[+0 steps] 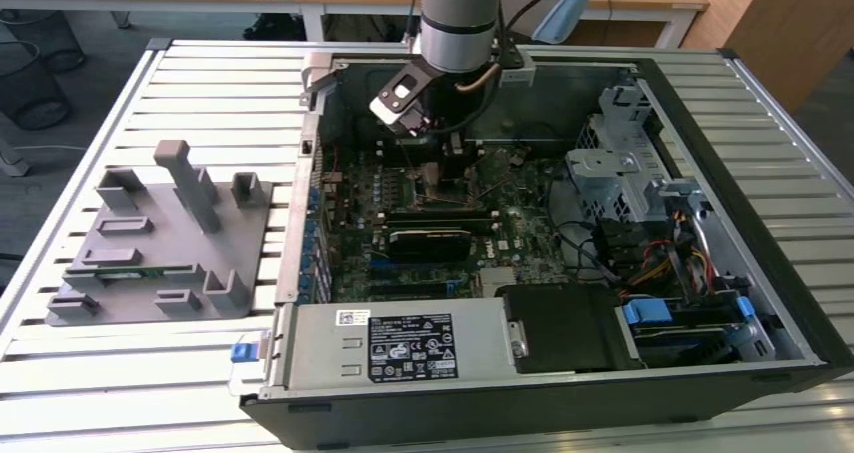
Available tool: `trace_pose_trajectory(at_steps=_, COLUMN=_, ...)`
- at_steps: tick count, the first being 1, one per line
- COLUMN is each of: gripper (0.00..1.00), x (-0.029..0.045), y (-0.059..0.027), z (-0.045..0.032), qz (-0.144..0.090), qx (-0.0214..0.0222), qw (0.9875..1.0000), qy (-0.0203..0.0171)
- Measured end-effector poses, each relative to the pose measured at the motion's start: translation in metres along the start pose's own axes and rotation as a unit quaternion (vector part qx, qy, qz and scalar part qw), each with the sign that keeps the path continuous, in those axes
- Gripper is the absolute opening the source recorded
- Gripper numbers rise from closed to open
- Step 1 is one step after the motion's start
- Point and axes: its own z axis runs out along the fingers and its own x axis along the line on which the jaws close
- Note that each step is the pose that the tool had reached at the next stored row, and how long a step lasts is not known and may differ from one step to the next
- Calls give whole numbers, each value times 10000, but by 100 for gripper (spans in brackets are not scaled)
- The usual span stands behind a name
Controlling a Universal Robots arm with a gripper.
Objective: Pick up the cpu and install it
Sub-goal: 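Place the cpu into insertion slot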
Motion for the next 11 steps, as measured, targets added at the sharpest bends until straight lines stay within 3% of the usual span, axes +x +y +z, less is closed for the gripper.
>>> trace_pose_trajectory(at_steps=11, gripper=54, x=-33, y=-2, z=49, qz=25, qx=1, qw=10000, qy=0)
